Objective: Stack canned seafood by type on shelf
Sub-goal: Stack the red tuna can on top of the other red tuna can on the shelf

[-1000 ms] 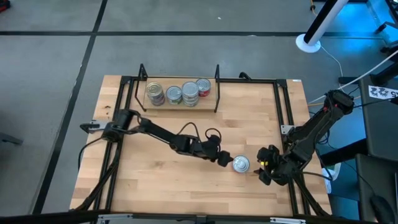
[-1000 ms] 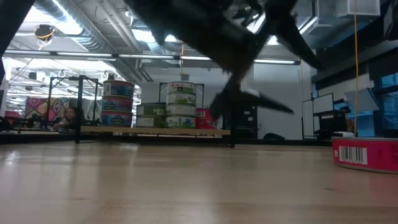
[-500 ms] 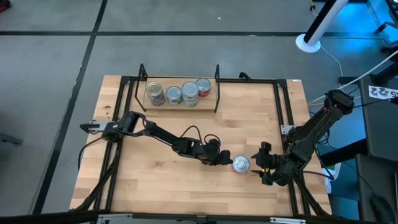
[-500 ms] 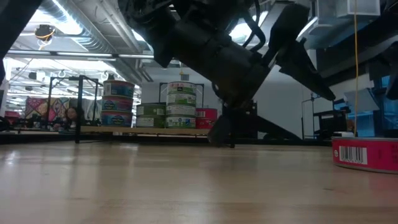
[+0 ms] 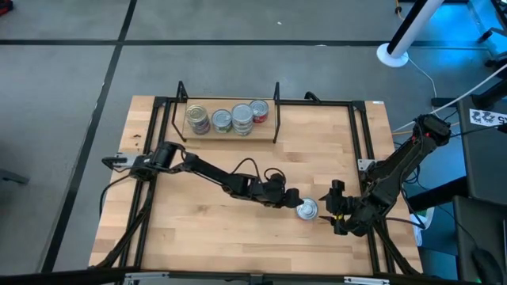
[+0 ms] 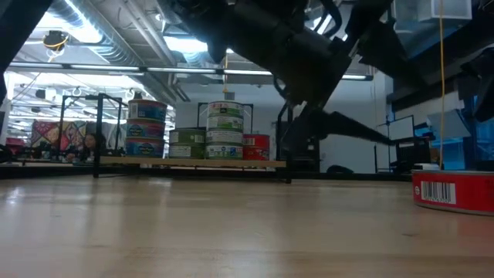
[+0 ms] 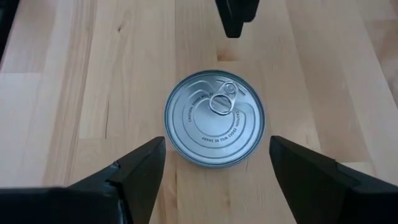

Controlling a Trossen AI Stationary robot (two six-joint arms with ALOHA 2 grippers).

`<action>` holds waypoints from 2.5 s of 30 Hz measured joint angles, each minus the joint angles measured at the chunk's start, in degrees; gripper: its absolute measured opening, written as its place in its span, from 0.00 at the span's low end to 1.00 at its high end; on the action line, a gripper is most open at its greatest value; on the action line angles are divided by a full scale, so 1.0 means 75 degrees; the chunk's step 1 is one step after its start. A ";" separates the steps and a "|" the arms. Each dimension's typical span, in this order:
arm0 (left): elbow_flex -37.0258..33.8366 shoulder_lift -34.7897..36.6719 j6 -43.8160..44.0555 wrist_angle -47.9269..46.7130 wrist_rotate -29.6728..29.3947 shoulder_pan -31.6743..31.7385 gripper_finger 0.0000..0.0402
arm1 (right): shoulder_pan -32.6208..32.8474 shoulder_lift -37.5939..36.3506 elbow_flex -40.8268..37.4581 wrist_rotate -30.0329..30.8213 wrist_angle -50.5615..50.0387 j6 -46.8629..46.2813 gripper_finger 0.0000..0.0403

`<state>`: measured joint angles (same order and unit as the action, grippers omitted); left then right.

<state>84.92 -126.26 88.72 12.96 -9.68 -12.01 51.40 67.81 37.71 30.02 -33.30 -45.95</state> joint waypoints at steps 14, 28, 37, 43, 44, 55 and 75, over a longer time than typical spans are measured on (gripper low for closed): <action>0.0472 -0.0805 0.0573 -0.0195 0.0416 -0.0067 0.72 | -0.0003 0.0000 0.0008 -0.0006 0.0052 0.0197 0.72; 0.0872 -0.1174 0.0882 -0.0727 0.0773 0.0143 0.70 | -0.0003 0.0006 0.0006 -0.0148 0.0055 0.0197 0.72; 0.0875 -0.1172 0.0780 -0.0835 0.0778 0.0160 0.49 | 0.0000 0.0006 0.0006 -0.0146 0.0041 0.0395 0.72; 0.0872 -0.1172 0.0758 -0.0892 0.0776 0.0175 0.39 | 0.0000 0.0006 0.0006 -0.0146 0.0044 0.0395 0.72; 0.0872 -0.1172 0.0758 -0.0961 0.0776 0.0175 0.38 | 0.0000 0.0003 0.0006 -0.0146 0.0044 0.0395 0.72; 0.0872 -0.1163 0.0520 -0.1165 0.0834 0.0253 0.26 | 0.0000 0.0003 0.0006 -0.0146 0.0044 0.0395 0.72; 0.0849 -0.1183 -0.0051 -0.0916 0.0781 0.0348 0.00 | 0.0000 0.0001 0.0006 -0.0297 0.0041 0.0395 0.72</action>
<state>91.29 -135.13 88.34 6.09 -3.82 -9.40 51.40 67.82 37.76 27.79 -32.99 -42.98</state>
